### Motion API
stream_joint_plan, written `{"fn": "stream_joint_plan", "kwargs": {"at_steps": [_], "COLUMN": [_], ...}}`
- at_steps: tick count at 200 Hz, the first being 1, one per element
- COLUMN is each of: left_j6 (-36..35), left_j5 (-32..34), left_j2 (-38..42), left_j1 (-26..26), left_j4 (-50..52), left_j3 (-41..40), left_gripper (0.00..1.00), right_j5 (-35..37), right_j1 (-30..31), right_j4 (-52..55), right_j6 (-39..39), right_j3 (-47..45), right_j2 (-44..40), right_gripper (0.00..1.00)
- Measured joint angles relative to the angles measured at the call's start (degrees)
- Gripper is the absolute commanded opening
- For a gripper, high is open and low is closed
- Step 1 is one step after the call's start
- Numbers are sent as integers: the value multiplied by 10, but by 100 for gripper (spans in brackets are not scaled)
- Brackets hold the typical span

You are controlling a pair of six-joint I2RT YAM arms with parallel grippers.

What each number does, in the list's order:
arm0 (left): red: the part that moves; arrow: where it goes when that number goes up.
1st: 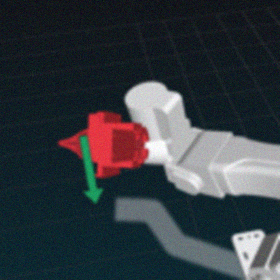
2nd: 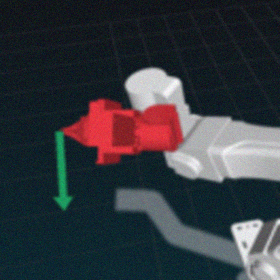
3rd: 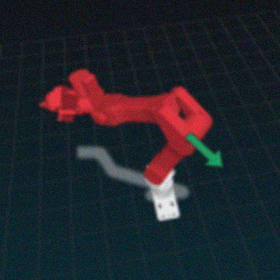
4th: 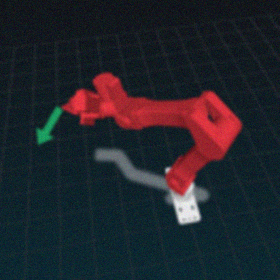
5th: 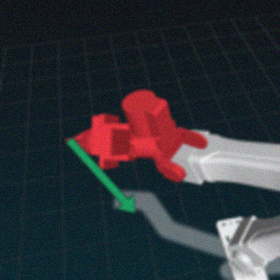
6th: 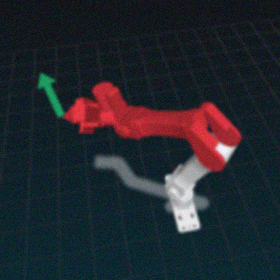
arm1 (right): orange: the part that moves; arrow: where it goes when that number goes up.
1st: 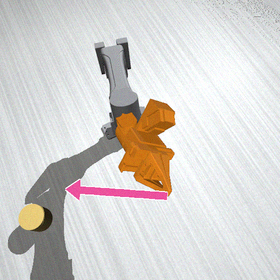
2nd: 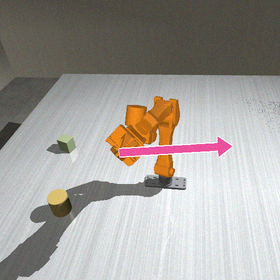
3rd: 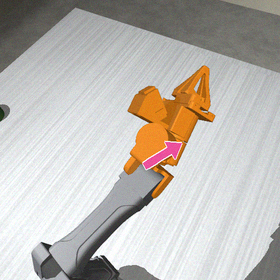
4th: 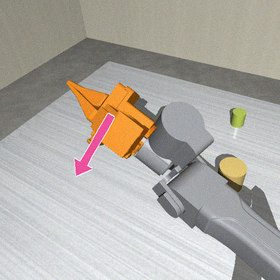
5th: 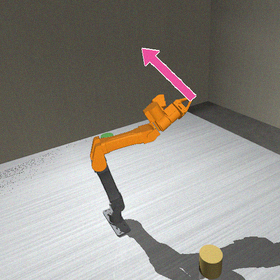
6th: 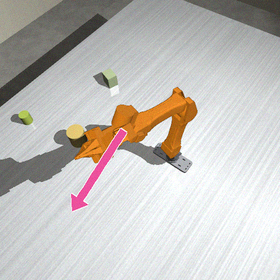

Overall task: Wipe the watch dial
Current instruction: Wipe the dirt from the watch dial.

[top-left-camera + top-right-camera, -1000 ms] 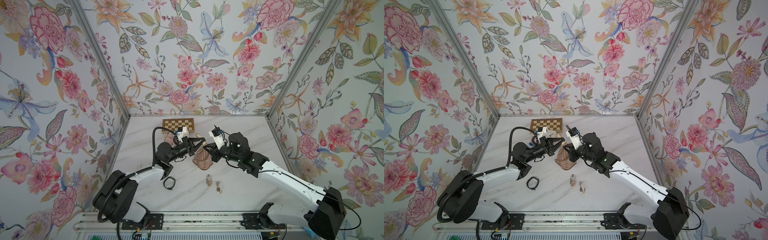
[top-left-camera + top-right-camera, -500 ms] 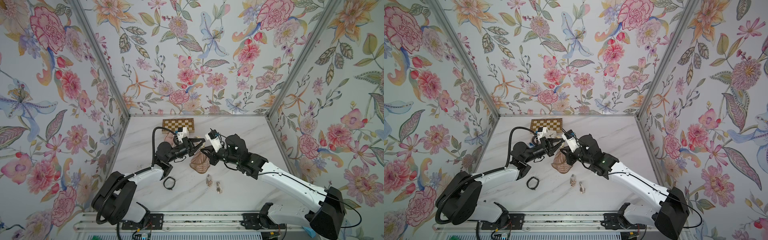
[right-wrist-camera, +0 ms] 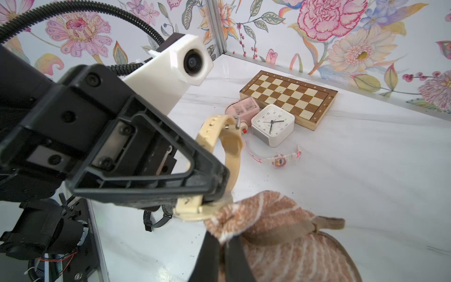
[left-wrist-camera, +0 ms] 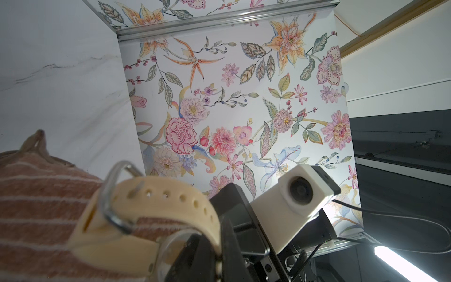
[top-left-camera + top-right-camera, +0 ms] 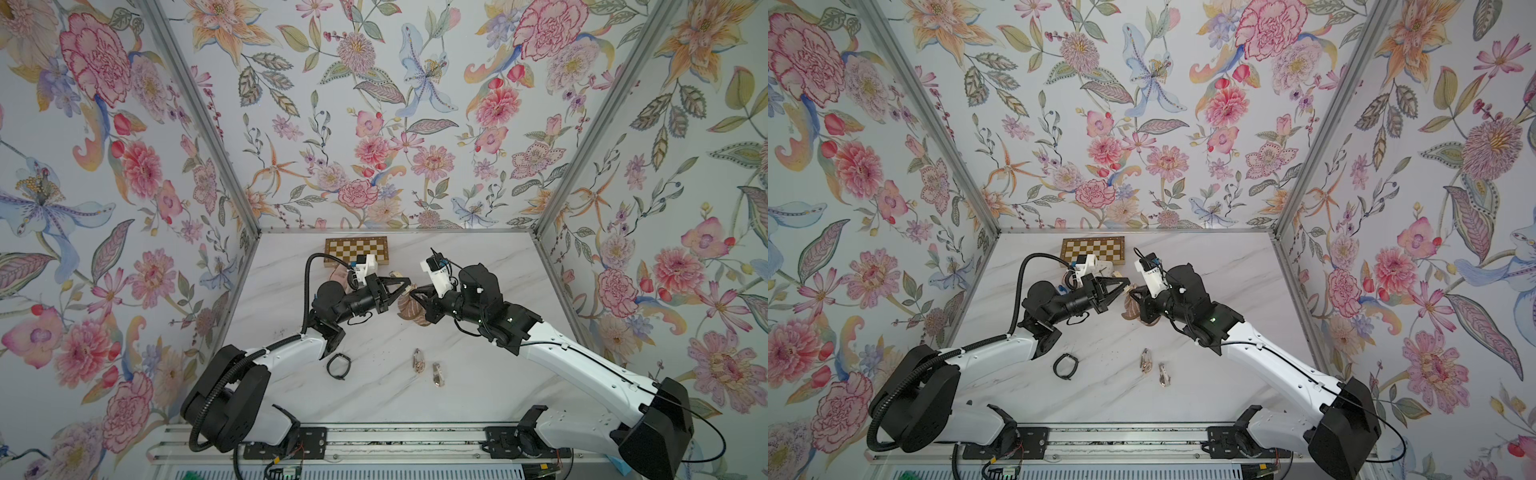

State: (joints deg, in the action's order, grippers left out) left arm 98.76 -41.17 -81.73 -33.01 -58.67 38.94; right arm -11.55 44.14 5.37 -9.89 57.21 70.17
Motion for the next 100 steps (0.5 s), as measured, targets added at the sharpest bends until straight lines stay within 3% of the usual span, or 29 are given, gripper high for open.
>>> {"fn": "stream_joint_plan", "kwargs": {"at_steps": [71, 100], "left_j6": [13, 21], "left_j5": [19, 24], "left_j2": [0, 0], "left_j1": [0, 0], "left_j4": [-19, -27], "left_j3": [-6, -11], "left_gripper": [0, 0], "right_j5": [-2, -11], "right_j1": [14, -7], "right_j4": [-10, -22], "right_j6": [-31, -39], "right_j3": [0, -7], "right_j2": [-1, -1], "right_gripper": [0, 0]}}
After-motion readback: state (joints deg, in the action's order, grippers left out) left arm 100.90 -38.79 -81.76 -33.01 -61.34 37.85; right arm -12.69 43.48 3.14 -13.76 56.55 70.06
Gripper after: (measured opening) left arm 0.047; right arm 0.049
